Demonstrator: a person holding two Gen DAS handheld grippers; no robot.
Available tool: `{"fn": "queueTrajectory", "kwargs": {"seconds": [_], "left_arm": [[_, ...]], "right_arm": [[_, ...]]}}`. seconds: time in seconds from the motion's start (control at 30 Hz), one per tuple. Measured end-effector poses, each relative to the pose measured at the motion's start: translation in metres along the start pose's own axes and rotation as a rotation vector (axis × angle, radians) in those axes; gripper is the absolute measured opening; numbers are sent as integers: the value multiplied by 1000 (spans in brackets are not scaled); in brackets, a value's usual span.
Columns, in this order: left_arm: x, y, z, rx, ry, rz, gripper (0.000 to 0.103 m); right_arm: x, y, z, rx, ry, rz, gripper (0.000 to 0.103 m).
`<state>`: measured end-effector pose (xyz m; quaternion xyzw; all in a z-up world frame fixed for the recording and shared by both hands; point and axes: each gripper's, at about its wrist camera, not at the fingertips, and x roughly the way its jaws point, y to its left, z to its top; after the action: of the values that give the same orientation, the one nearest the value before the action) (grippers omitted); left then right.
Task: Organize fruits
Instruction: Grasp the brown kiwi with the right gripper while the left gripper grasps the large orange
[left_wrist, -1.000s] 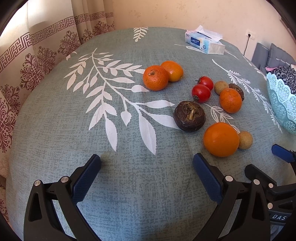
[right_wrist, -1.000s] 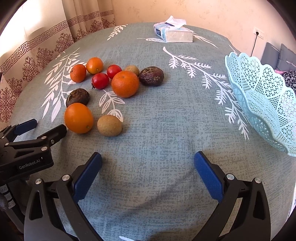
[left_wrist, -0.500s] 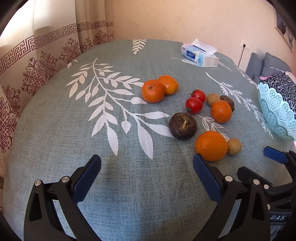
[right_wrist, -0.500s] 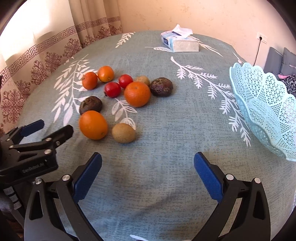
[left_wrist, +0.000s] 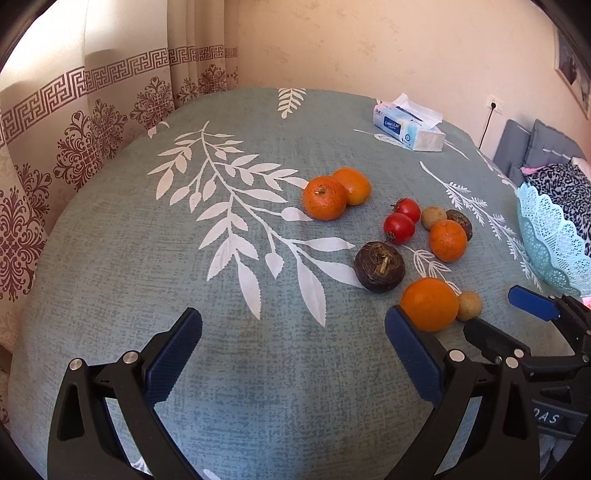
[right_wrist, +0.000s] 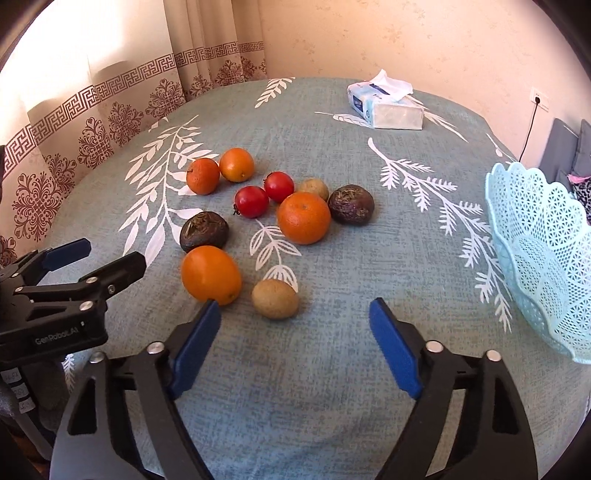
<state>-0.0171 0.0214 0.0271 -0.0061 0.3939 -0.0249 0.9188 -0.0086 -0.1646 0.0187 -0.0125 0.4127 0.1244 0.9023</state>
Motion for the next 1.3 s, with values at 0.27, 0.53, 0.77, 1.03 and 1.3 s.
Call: {"fn": "queueTrajectory", "kwargs": {"seconds": [0.27,0.53,0.77,1.03,1.3], "left_arm": [[-1,3,4,12,-2,16,98],[-1,-10,8,48,-4,21,98],[0,-33,13,96,-9,18,98],[8,-73,15,165,0,-10,98],[35,-89,14,140,106,-47,77]], "right_arm": [[18,2,4,-13,38,54,50],[15,0,4,-14,24,79,29],[-7,-11,8,-10,-45,17,29],[-38,-47,13,33,-140,-98,29],[-58,-86,11,108,-186,-140,29]]}}
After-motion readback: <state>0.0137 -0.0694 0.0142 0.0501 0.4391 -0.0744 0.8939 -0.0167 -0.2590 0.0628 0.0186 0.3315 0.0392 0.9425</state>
